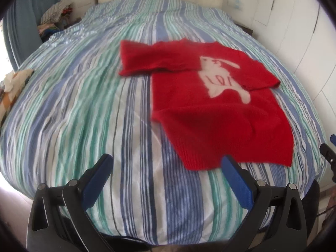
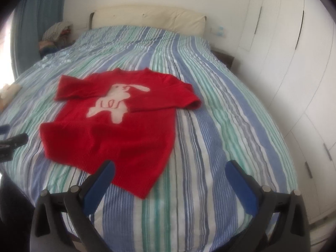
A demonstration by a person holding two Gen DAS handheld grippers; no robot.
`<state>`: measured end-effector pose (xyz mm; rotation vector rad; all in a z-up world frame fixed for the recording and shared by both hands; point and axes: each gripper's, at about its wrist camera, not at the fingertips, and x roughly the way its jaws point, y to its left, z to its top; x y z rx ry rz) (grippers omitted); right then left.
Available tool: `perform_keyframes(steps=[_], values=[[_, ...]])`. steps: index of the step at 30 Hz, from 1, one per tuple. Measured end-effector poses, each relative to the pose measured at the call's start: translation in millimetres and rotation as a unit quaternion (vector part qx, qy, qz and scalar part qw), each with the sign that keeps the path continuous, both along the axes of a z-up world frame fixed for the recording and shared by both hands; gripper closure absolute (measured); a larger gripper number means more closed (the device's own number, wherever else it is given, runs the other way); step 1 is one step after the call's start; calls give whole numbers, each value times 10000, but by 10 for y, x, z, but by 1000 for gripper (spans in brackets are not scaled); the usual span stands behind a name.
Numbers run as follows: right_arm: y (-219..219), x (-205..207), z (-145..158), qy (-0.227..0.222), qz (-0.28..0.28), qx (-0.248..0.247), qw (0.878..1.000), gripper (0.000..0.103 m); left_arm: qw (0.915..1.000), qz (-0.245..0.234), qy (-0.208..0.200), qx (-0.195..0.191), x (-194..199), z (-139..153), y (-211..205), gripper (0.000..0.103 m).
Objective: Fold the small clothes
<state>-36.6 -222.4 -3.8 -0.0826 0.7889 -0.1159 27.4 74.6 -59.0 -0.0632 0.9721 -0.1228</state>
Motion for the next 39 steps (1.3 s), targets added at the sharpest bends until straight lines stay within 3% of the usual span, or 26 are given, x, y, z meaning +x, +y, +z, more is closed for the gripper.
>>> perform_keyframes(steps=[3,5,7,8,10,11,13,14,15,19,20,21,23,26,28,29,30,31,32,33,39], values=[[-252,8,-343,252,458,1212,9912,0,9978,-20,165,-634,101,-263,184,2],[-394,63,-572,414,713,2304,9696,0,9929,-295,225,-1126,204,-381,153,2],[-493,162,-762,383,846,3130,9452,2,9900,-431,299,-1311,349,-513,44,2],[-491,230,-881,418,900,3347,9371,4,9901,-382,286,-1318,416,-567,3,3],[-499,424,-1161,753,737,3497,9309,22,9894,-233,172,-1426,498,-603,-28,5],[-507,495,-1291,920,627,3636,9249,37,9864,-206,133,-1626,523,-593,-11,13],[-568,501,-1352,823,607,3978,9117,55,9763,-389,233,-2116,563,-556,19,55],[-590,494,-1332,830,711,4096,9057,85,9712,-548,368,-2290,581,-546,25,91],[-616,465,-1291,830,730,4096,9055,98,9679,-688,463,-2373,567,-516,38,94],[-849,255,-996,675,770,4330,8956,99,9643,-1202,365,-2331,300,-283,135,91],[-912,204,-935,627,740,4371,8942,99,9658,-1253,363,-2240,259,-272,150,77],[-960,164,-902,616,690,4385,8940,99,9681,-1272,365,-2130,234,-290,137,50],[-984,174,-931,682,653,4296,8981,98,9755,-1148,294,-1855,224,-370,116,28],[-913,282,-1172,1002,548,4064,9065,90,9732,-1065,486,-1977,287,-535,100,28],[-912,319,-1349,1207,439,4177,8995,67,9720,-1041,520,-2040,297,-578,69,34],[-902,321,-1388,1171,456,4292,8944,62,9713,-1073,588,-2040,299,-597,27,53],[-904,310,-1399,1102,434,4315,8943,62,9702,-1101,729,-2034,308,-631,-22,80],[-900,305,-1396,1073,446,4313,8947,62,9691,-1083,909,-2020,319,-674,-61,97],[-901,301,-1388,1086,461,4267,8967,68,9700,-1004,1036,-1959,310,-692,-76,98],[-908,310,-1371,1127,394,4130,9029,100,9711,-958,1044,-1922,282,-664,-60,98],[-929,163,-947,1230,301,3222,9382,99,9851,-817,715,-1331,37,-294,154,99]])
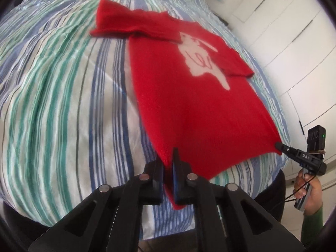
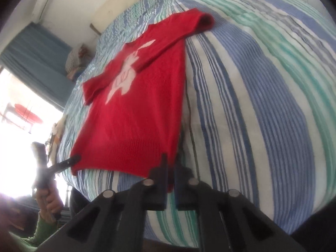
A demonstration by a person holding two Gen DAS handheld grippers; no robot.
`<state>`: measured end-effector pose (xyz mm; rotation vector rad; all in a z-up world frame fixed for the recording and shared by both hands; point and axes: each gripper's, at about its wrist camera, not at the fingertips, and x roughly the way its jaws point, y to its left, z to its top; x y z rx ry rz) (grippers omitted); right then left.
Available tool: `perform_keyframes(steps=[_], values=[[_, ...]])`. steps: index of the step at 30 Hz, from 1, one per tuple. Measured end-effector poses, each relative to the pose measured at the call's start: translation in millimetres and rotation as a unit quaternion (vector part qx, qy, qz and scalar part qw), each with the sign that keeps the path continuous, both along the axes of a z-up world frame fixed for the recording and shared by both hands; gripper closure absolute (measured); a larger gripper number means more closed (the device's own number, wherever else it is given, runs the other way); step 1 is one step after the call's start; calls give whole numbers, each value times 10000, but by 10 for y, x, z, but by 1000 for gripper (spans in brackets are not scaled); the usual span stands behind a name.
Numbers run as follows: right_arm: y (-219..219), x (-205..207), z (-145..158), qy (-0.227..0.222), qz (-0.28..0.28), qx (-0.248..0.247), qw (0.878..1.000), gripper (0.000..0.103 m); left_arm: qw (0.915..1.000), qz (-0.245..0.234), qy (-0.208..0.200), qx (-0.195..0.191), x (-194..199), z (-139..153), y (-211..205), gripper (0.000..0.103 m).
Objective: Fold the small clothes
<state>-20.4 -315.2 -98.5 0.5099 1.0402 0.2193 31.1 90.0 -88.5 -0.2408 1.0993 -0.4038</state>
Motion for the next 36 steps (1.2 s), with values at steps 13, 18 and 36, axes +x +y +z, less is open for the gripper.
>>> perform_keyframes(steps=[13,18,36], values=[[207,94,-472,618,-222,-623,9959,101,9908,107,-161,1339,-18,-419,-296,99],[230,96,-409,475,-114,-808,9955,100,9874,217,-361,1528,-116,-348,-353,87],[931,1197,828,-1418,2041,-3181,9149,34,9760,1730,-668,1139,-370,350,343,14]])
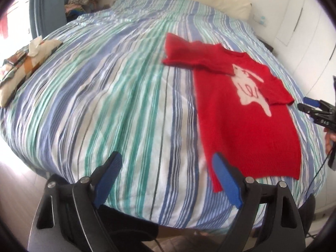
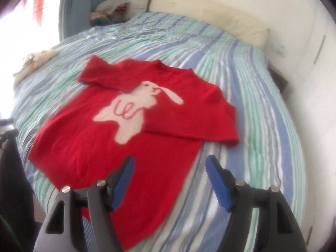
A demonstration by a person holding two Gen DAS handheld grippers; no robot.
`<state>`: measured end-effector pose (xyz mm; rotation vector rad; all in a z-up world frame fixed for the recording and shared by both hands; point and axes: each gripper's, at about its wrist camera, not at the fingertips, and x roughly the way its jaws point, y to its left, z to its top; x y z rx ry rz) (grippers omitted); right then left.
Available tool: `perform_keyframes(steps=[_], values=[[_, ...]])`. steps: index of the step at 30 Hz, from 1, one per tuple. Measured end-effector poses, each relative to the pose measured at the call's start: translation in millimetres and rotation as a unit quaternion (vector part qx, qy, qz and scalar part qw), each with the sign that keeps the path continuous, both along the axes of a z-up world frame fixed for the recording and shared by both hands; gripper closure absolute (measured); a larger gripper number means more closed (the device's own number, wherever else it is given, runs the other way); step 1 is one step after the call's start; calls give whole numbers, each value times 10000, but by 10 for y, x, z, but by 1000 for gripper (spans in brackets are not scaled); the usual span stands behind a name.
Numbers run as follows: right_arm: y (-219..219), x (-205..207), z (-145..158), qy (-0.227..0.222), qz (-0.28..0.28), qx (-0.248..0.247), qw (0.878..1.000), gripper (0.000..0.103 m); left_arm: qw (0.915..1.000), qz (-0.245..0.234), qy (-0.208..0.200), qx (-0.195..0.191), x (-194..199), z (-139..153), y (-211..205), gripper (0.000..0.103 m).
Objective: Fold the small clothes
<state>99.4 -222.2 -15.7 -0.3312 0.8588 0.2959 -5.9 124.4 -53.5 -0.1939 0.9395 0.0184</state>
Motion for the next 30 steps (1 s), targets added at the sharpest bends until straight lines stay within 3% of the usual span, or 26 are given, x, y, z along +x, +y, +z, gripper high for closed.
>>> perform_keyframes(steps=[3,7,10,11,14,16,19,21,22,25,30], values=[[343,633,-378,362,318,120,9988,35,9995,201,-91,-219,-85,66,80,12],[441,1162,-989,866,138,-51,9961,37,9988,472,-38,147,-226,42,260,11],[99,1234,-929,934,-342,578,9934,90,9969,710,81,343,-329,-23,475,11],[-93,1206,-808,821,-573,784,9919,95,9961,800,119,360,-357,-47,547,11],[-899,1022,-357,349,-1338,1307,9817,95,9943,999,242,269,-385,-129,698,11],[-1577,832,-108,29,-2064,1443,9678,95,9938,1071,268,152,-352,-172,726,11],[-2625,493,81,-295,-3357,1483,9298,95,9948,985,252,-56,-260,-194,637,11],[-3155,280,42,-288,-3997,1525,9034,95,9963,794,271,-182,-160,-198,505,11],[-3329,217,-22,-188,-4181,1500,8958,95,9971,672,284,-224,-109,-199,423,11],[-3533,117,-301,154,-4318,1431,8904,96,9991,289,283,-143,2,-142,163,11],[-3540,112,-671,352,-4398,1136,8902,96,9994,-9,71,340,-51,9,-49,11]])
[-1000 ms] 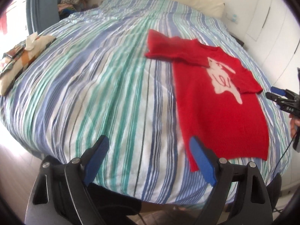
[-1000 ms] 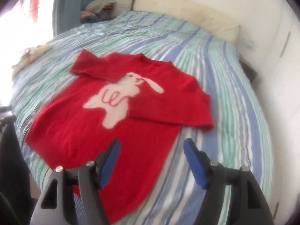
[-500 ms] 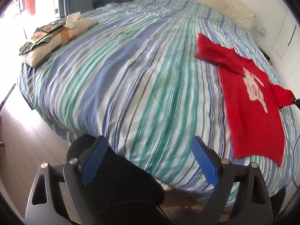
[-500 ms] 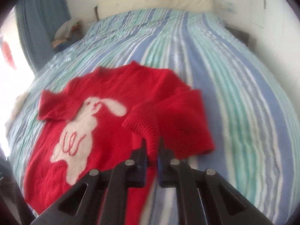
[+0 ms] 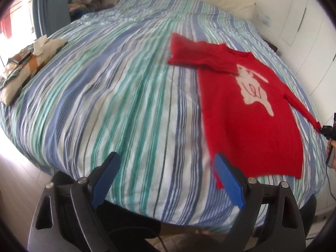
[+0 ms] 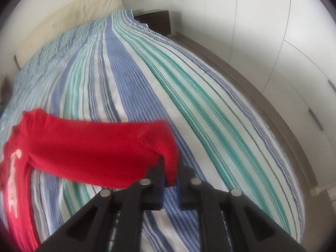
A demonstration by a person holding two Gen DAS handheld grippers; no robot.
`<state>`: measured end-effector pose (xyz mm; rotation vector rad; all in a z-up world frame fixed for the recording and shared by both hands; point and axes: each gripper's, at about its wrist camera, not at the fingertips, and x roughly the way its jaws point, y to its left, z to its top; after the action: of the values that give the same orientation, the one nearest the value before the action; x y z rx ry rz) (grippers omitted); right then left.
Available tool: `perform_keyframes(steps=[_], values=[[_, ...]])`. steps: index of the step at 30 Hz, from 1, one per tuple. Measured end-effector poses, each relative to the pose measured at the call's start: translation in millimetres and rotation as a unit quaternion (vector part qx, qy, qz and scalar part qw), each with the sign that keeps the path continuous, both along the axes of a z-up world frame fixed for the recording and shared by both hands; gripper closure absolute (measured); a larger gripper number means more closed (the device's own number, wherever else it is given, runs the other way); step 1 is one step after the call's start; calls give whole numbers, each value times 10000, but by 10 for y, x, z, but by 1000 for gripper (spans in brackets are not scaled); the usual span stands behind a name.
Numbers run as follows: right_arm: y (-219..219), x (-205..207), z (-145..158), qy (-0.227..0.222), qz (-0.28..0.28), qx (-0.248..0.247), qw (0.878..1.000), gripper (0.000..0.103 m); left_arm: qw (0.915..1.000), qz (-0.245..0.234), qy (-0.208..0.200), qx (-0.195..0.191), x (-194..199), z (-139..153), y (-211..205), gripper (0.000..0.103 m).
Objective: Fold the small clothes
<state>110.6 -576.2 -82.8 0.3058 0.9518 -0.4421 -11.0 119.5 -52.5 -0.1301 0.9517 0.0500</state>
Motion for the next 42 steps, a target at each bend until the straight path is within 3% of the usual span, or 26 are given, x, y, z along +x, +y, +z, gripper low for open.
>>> perform_keyframes(steps=[5,7,9,11,13,14,15,17,21,23,26,30,32,35,37,40,41,42], values=[[-124,-127,-287,-99,-170,236,9995,96,9973,118,96,719,-108,-87,82,11],[-175,-192,-301,-291,-195,436,9984,96,9964,172,235,802,-112,-147,155,11],[-276,-316,-285,-530,-317,653,9960,89,9962,220,324,780,-89,-169,226,11],[-355,-457,-240,-570,-554,564,9952,89,9966,225,323,724,-20,-132,272,11],[-403,-636,-157,-605,-802,393,9942,78,9970,174,196,727,108,-32,276,11],[-400,-735,-94,-636,-952,213,9932,65,9971,123,97,745,199,39,253,11],[-370,-850,-19,-689,-1080,-12,9918,52,9972,37,-16,747,303,129,219,11],[-236,-1076,138,-960,-1074,-258,9892,44,9973,-237,-268,648,557,346,113,11],[277,-1315,252,-1268,-367,-68,9912,42,9906,-1195,-554,365,1249,730,-315,6],[612,-1367,209,-1317,49,101,9912,38,9802,-1812,-529,603,1631,749,-684,5],[1067,-1471,77,-1268,503,310,9902,38,9548,-2821,-59,937,2158,468,-1276,5],[1520,-1612,-78,-1174,862,439,9884,38,9315,-3227,303,1653,2609,-54,-1803,10],[1664,-1645,-116,-1152,978,485,9873,38,9278,-3240,569,1761,2804,-289,-1913,10],[1777,-1716,-154,-1100,1104,459,9867,38,9369,-2954,815,1684,3046,-533,-1908,11],[1830,-1764,-192,-1047,1165,361,9870,38,9429,-2782,898,1597,3143,-645,-1859,20],[1835,-1831,-267,-970,1152,334,9880,38,9557,-2570,966,1057,3191,-695,-1729,69],[1821,-1854,-288,-983,1122,376,9881,38,9607,-2435,899,981,3187,-646,-1677,97],[1811,-1876,-300,-1010,1081,394,9882,38,9668,-2317,839,672,3179,-551,-1577,98]])
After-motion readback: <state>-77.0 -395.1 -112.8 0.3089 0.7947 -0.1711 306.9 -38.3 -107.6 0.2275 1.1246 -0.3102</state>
